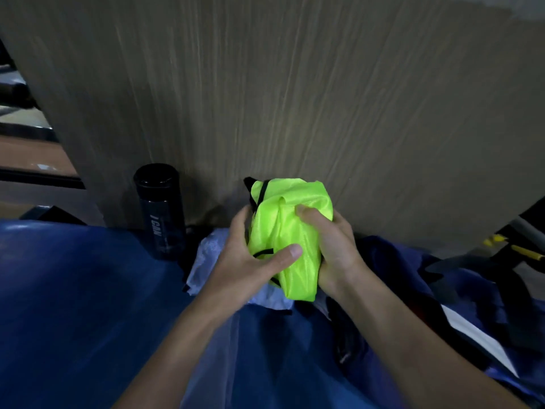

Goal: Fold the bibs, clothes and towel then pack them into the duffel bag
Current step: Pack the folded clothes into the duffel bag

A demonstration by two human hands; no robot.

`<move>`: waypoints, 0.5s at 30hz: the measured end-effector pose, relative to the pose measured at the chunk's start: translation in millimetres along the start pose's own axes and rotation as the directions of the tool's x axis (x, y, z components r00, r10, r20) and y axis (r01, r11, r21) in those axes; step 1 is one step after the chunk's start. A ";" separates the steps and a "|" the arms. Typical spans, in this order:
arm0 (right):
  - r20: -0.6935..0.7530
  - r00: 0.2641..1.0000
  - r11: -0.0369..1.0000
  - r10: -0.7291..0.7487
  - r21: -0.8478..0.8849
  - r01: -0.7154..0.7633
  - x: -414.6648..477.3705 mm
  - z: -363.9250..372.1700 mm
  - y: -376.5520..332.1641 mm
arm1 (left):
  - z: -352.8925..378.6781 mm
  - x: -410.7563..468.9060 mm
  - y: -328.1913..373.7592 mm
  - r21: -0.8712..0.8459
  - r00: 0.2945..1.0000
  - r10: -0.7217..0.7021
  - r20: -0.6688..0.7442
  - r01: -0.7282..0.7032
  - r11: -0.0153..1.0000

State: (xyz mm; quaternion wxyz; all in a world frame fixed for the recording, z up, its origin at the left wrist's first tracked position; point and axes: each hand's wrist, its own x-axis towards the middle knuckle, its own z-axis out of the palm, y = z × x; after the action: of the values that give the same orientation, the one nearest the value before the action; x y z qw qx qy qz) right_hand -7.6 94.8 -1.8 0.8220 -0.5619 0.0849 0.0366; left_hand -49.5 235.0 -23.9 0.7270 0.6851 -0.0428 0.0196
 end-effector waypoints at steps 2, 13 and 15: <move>-0.062 0.998 0.999 -0.012 0.038 0.014 -17.3 -12.3 -6.2 | 15.8 -6.6 5.1 0.039 0.999 0.022 0.042 -0.023 0.999; -0.096 0.989 0.984 -0.113 0.129 0.125 -100.1 -139.6 -56.0 | 107.4 -32.1 26.2 0.307 0.927 0.159 0.340 -0.270 0.913; -0.099 0.981 0.983 -0.169 0.049 0.175 -110.9 -168.6 -64.6 | 120.3 -33.9 34.6 0.377 0.872 0.131 0.471 -0.334 0.864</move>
State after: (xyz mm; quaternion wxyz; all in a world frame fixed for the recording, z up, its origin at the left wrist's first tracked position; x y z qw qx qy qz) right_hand -123.2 -81.8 17.8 0.8329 -0.5445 0.0760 -0.0637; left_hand -90.5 118.0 14.4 0.5140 0.8100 -0.2805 -0.0327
